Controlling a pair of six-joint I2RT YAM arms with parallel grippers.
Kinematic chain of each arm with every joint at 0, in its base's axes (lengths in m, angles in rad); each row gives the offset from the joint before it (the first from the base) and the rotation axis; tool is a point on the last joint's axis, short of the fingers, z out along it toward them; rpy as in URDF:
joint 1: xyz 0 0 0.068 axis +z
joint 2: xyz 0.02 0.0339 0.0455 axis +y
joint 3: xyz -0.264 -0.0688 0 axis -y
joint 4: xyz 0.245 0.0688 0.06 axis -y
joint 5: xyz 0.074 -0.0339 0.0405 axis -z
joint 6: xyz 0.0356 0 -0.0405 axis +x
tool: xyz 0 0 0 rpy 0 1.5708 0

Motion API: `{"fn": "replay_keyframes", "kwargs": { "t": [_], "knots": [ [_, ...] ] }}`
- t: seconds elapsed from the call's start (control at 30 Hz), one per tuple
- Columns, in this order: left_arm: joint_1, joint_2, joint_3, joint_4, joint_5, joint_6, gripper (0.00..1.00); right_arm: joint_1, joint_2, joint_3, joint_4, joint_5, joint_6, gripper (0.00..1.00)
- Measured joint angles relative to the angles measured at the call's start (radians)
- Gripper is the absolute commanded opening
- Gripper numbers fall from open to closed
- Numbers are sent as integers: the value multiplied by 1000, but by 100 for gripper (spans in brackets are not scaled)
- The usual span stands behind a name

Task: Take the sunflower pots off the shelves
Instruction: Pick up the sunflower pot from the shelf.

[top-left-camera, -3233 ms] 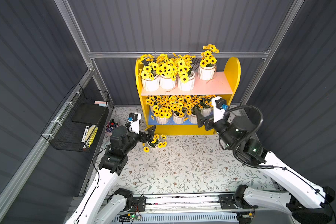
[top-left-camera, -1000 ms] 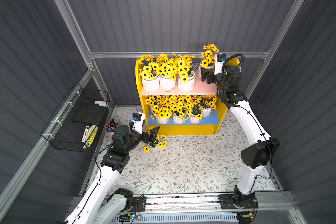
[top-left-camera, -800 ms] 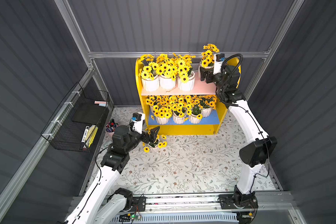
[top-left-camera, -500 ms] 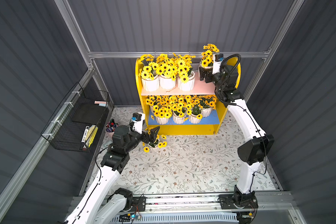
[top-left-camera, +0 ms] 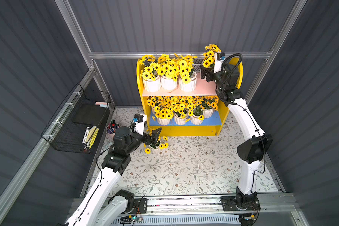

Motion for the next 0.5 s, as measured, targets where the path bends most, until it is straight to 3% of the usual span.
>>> {"fn": "replay_keyframes", "kwargs": {
  "t": [0.37, 0.5],
  "knots": [
    [0, -6, 0, 0, 2, 11, 99, 0, 38, 34, -6, -4, 10, 99],
    [0, -6, 0, 0, 2, 12, 99, 0, 38, 34, -19, -8, 7, 90]
  ]
}}
